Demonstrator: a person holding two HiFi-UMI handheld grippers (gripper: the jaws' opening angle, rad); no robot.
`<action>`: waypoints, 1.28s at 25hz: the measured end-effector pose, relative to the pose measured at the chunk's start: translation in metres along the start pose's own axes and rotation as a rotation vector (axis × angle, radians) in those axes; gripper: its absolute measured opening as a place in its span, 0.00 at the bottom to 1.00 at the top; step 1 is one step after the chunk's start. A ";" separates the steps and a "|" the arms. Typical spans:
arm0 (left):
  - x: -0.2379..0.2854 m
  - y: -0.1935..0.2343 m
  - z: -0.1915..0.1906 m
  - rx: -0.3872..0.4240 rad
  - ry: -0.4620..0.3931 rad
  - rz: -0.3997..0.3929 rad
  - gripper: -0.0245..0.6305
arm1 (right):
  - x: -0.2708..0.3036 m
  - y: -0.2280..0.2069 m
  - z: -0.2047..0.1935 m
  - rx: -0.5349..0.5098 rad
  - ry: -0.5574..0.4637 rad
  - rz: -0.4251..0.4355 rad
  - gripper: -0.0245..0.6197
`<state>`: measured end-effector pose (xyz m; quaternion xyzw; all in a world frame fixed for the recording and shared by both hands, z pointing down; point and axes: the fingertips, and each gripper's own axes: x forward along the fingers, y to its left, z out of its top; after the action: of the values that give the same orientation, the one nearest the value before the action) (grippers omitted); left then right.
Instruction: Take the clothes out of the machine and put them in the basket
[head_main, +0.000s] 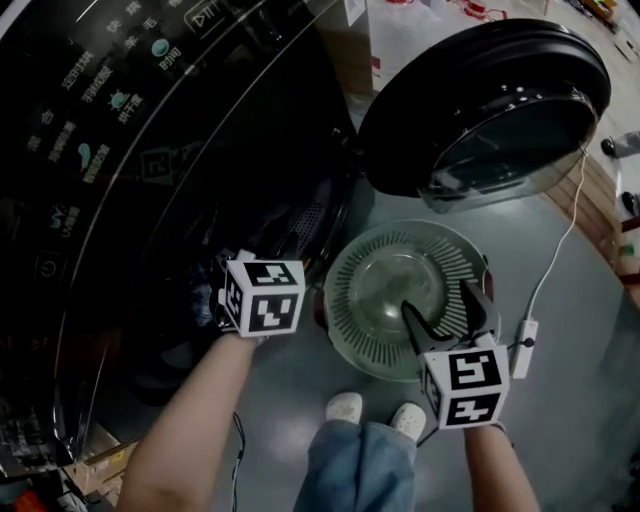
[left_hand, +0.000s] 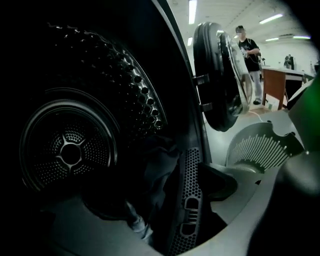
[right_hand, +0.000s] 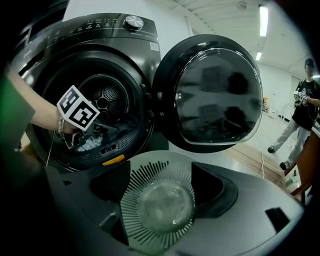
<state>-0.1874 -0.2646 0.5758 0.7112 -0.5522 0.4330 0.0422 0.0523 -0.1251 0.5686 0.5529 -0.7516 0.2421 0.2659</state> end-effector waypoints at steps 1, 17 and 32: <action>0.007 0.001 0.001 0.023 0.007 0.006 0.70 | 0.002 0.000 -0.003 -0.004 0.006 0.003 0.61; 0.063 0.010 -0.045 0.070 0.305 -0.077 0.05 | 0.023 0.005 -0.024 -0.031 0.046 0.047 0.61; -0.018 -0.011 -0.019 -0.039 0.147 -0.090 0.05 | -0.024 0.010 -0.018 -0.020 0.080 0.041 0.59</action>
<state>-0.1898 -0.2366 0.5800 0.7009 -0.5232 0.4708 0.1157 0.0506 -0.0936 0.5646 0.5247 -0.7538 0.2621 0.2963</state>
